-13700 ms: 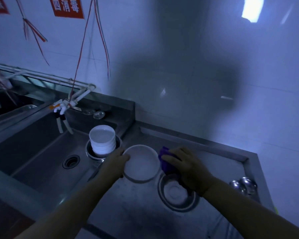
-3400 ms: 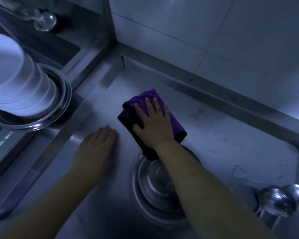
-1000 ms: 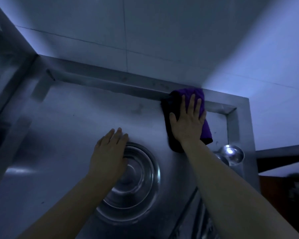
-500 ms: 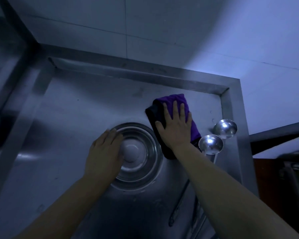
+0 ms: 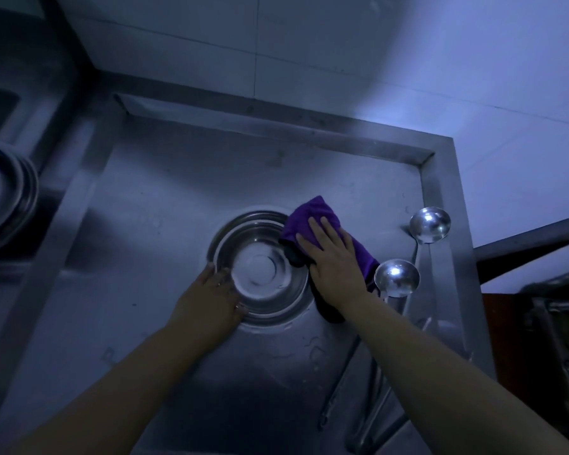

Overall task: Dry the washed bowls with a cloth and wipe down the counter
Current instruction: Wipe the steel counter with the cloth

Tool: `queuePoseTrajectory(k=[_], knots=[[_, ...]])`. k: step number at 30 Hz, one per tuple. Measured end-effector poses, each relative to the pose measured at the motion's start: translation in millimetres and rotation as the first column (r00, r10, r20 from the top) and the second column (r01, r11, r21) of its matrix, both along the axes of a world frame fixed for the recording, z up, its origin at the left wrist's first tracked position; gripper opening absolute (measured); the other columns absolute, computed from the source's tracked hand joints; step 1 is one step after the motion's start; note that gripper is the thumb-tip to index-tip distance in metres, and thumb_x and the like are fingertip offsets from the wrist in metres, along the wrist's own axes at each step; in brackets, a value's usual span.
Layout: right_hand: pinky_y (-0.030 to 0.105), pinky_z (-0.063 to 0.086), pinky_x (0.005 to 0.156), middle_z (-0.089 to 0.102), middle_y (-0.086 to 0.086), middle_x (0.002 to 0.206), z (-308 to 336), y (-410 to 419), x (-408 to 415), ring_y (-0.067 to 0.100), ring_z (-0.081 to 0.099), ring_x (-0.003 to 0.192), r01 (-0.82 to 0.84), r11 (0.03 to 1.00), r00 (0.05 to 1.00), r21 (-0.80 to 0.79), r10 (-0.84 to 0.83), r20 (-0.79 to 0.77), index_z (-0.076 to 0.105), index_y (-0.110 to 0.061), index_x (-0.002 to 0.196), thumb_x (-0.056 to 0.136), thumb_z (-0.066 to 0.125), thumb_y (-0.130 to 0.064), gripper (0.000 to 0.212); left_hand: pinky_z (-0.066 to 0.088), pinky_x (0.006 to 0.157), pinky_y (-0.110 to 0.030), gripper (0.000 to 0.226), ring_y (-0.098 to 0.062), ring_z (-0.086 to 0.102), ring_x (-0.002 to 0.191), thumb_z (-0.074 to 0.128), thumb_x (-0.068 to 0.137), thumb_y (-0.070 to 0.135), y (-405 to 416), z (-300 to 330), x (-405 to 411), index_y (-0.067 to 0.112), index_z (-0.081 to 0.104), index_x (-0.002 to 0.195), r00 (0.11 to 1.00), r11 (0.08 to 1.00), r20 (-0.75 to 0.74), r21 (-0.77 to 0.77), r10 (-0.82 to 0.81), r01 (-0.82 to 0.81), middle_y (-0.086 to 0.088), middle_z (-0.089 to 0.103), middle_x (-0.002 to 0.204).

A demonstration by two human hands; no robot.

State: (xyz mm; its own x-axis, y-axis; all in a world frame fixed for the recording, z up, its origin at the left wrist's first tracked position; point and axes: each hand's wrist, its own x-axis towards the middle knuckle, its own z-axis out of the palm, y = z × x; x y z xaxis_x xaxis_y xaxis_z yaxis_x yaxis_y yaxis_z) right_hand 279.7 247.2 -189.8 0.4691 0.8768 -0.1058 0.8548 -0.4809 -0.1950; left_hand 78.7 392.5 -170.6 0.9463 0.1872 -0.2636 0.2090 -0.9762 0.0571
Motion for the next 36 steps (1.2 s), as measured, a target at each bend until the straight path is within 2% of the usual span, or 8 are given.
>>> queuePoseTrajectory(k=[4, 7, 12, 19, 23, 29, 32, 36], knots=[[0.046, 0.018, 0.113, 0.044, 0.012, 0.144, 1.1, 2.1, -15.3, 0.030, 0.033, 0.138, -0.137, 0.991, 0.990, 0.004, 0.137, 0.037, 0.059, -0.010, 0.127, 0.083, 0.057, -0.003, 0.045, 0.035, 0.108, -0.046, 0.038, -0.025, 0.063, 0.106, 0.047, 0.088, 0.037, 3.4, 0.2, -2.4, 0.010, 0.073, 0.091, 0.999, 0.995, -0.019, -0.095, -0.038, 0.036, -0.011, 0.072, 0.098], [0.036, 0.008, 0.116, 0.033, 0.011, 0.151, -0.6, 21.4, -12.1, 0.024, 0.025, 0.141, -0.286, 0.947, 0.955, -0.143, 0.293, 0.032, 0.046, -0.011, 0.138, 0.095, 0.043, -0.014, 0.043, 0.043, 0.101, -0.044, 0.044, -0.020, 0.068, 0.090, 0.037, 0.086, 0.040, 4.7, 0.1, -3.2, 0.018, 0.074, 0.079, 0.997, 0.994, -0.016, -0.082, -0.070, 0.069, -0.002, 0.073, 0.083], [0.038, 0.014, 0.112, 0.038, 0.009, 0.146, -11.3, 65.3, -13.0, 0.027, 0.027, 0.136, -0.442, 0.862, 0.867, -0.247, 0.481, 0.128, 0.045, -0.010, 0.138, 0.097, 0.037, -0.017, 0.041, 0.031, 0.108, -0.048, 0.036, -0.019, 0.064, 0.103, 0.046, 0.088, 0.039, -0.3, -5.2, -4.0, 0.017, 0.074, 0.092, 0.998, 0.992, 0.031, -0.109, -0.062, 0.065, -0.001, 0.073, 0.096], [0.039, 0.030, 0.096, 0.052, 0.007, 0.126, -1.7, 54.0, -30.8, 0.027, 0.042, 0.116, -0.306, 0.856, 0.923, -0.417, 0.375, 0.091, 0.063, -0.013, 0.115, 0.094, 0.041, -0.018, 0.031, 0.046, 0.098, -0.047, 0.028, -0.020, 0.068, 0.092, 0.066, 0.079, 0.038, -5.5, -8.0, -3.9, 0.012, 0.075, 0.088, 0.993, 0.999, 0.110, -0.028, -0.038, 0.041, -0.007, 0.074, 0.089], [0.044, 0.029, 0.099, 0.046, 0.008, 0.131, 8.5, 46.4, -47.6, 0.027, 0.043, 0.116, -0.341, 0.765, 0.925, -0.546, 0.377, -0.049, 0.064, -0.018, 0.117, 0.092, 0.046, -0.020, 0.031, 0.036, 0.109, -0.043, 0.043, -0.027, 0.059, 0.112, 0.039, 0.088, 0.040, -6.6, -11.3, -4.8, 0.019, 0.073, 0.102, 0.994, 1.000, 0.109, 0.000, 0.025, -0.025, -0.012, 0.068, 0.111], [0.042, 0.030, 0.096, 0.042, 0.007, 0.132, 2.1, 55.0, -53.4, 0.028, 0.037, 0.121, -0.439, 0.789, 0.898, -0.430, 0.392, -0.197, 0.057, -0.029, 0.128, 0.096, 0.043, -0.022, 0.035, 0.053, 0.084, -0.030, 0.040, -0.023, 0.064, 0.079, 0.044, 0.077, 0.038, -12.1, -13.8, -6.4, 0.013, 0.074, 0.070, 0.985, 0.997, 0.169, -0.073, 0.040, -0.028, -0.005, 0.066, 0.073], [0.043, 0.033, 0.089, 0.043, 0.007, 0.127, -12.2, 65.3, -57.9, 0.030, 0.039, 0.115, -0.444, 0.831, 0.894, -0.335, 0.437, -0.102, 0.055, -0.033, 0.127, 0.097, 0.040, -0.028, 0.034, 0.054, 0.086, -0.031, 0.029, -0.021, 0.067, 0.079, 0.070, 0.069, 0.039, -11.9, -17.1, -6.9, 0.010, 0.074, 0.071, 0.981, 0.999, 0.191, -0.043, 0.034, -0.026, -0.004, 0.068, 0.073], [0.041, 0.034, 0.087, 0.044, 0.006, 0.127, -26.8, 83.5, -52.3, 0.031, 0.040, 0.112, -0.370, 0.893, 0.923, -0.256, 0.385, 0.010, 0.051, -0.035, 0.130, 0.091, 0.049, -0.036, 0.039, 0.054, 0.086, -0.032, 0.024, -0.023, 0.066, 0.079, 0.066, 0.070, 0.037, -11.9, -14.7, -5.4, 0.013, 0.072, 0.068, 0.978, 1.000, 0.210, -0.020, 0.011, -0.007, -0.004, 0.067, 0.071]])
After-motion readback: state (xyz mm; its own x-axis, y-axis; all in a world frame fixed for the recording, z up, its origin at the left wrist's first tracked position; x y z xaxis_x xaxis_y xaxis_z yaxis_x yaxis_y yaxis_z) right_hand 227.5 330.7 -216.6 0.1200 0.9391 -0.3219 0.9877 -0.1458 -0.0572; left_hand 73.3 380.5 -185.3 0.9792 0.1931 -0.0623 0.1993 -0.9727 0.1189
